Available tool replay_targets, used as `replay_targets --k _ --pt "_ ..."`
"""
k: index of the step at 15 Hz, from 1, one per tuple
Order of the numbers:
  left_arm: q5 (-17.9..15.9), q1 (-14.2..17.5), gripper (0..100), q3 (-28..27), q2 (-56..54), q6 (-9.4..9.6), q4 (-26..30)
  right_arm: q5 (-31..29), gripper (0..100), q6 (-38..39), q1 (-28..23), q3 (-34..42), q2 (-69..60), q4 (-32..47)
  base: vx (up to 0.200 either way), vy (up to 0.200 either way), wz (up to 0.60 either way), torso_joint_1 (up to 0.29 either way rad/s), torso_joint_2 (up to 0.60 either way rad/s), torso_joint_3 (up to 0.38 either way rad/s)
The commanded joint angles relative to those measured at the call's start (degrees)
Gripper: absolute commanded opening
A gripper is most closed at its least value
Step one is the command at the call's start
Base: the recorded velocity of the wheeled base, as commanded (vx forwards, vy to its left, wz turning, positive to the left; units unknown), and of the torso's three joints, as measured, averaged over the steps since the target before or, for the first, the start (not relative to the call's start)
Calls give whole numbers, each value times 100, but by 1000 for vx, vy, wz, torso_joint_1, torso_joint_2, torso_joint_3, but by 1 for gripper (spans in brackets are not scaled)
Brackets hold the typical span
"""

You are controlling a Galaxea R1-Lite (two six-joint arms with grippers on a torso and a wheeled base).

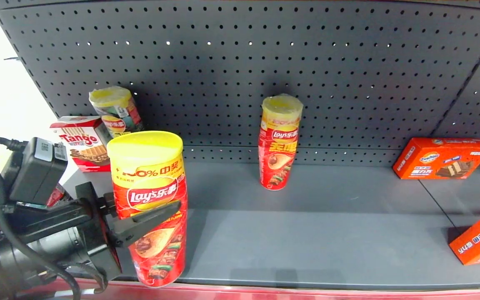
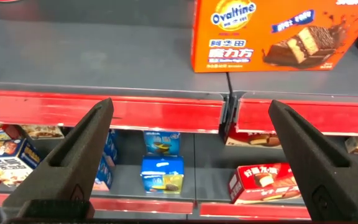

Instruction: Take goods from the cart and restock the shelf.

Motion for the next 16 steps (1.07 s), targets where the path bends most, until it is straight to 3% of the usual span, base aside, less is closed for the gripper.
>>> replay_targets --k 1,16 --pt "-3 -11 0 6 -62 -11 9 0 100 -1 -5 0 7 -1 0 0 0 0 0 0" --pt "-21 -11 0 -82 -36 24 -44 18 100 -19 30 0 60 -1 0 0 -40 0 0 0"
